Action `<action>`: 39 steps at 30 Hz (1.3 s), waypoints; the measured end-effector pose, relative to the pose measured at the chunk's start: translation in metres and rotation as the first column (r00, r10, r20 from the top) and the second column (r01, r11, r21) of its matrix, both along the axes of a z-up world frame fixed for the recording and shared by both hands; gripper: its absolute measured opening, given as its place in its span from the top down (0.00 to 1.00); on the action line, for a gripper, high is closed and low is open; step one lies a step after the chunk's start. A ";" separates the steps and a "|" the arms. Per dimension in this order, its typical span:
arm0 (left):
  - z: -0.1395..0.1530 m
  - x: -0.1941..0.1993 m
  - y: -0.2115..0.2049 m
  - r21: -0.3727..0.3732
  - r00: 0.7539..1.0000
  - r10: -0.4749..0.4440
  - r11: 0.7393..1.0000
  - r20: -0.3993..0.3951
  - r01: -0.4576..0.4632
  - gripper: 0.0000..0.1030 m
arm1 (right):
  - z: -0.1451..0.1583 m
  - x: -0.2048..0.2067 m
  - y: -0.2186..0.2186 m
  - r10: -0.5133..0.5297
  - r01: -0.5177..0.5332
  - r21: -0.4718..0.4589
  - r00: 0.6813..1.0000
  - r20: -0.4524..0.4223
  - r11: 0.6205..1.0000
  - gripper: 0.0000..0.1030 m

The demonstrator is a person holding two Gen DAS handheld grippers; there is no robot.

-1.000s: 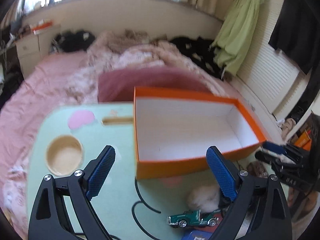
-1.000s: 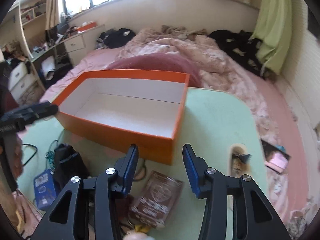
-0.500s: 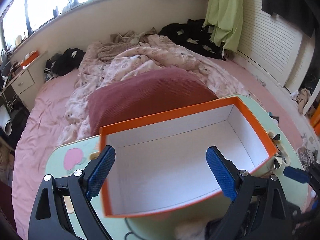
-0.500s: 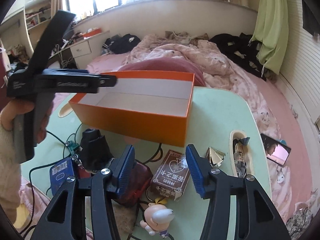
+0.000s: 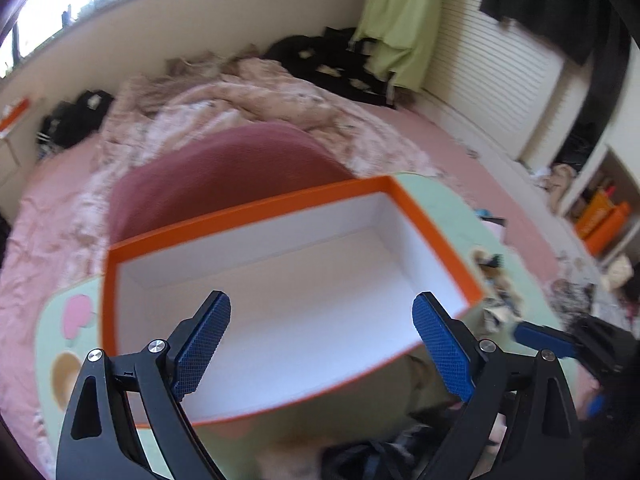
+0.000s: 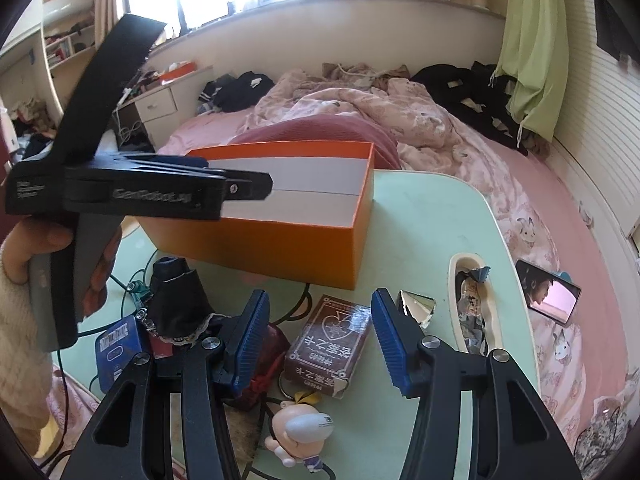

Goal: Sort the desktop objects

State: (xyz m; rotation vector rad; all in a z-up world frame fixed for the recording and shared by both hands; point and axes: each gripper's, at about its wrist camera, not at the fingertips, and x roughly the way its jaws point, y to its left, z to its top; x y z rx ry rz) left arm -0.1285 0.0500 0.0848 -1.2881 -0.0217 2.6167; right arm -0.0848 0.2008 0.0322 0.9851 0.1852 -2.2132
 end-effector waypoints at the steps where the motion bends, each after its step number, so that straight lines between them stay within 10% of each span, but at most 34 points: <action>1: 0.000 0.001 0.002 0.019 1.000 -0.012 1.000 0.007 0.012 0.10 | -0.001 0.000 0.001 -0.003 0.003 -0.001 1.000 0.001 1.000 0.49; 10: 0.015 0.022 0.009 0.021 0.999 -0.038 0.999 -0.033 0.039 0.10 | 0.002 0.003 0.013 -0.018 0.017 -0.039 1.000 -0.005 0.999 0.49; 20: 0.069 0.139 -0.059 -0.026 0.955 0.063 0.997 -0.291 -0.074 0.10 | 0.000 0.041 0.067 0.057 -0.069 -0.128 0.994 -0.092 0.989 0.37; 29: -0.016 0.207 -0.076 -0.048 0.977 0.127 0.989 -0.169 -0.137 0.10 | -0.051 0.085 0.083 0.033 -0.041 -0.065 0.993 -0.116 0.997 0.36; 39: -0.074 0.212 -0.044 -0.067 0.987 0.103 0.991 -0.123 -0.112 0.10 | -0.071 0.103 0.070 -0.053 0.033 -0.084 0.966 -0.252 0.996 0.05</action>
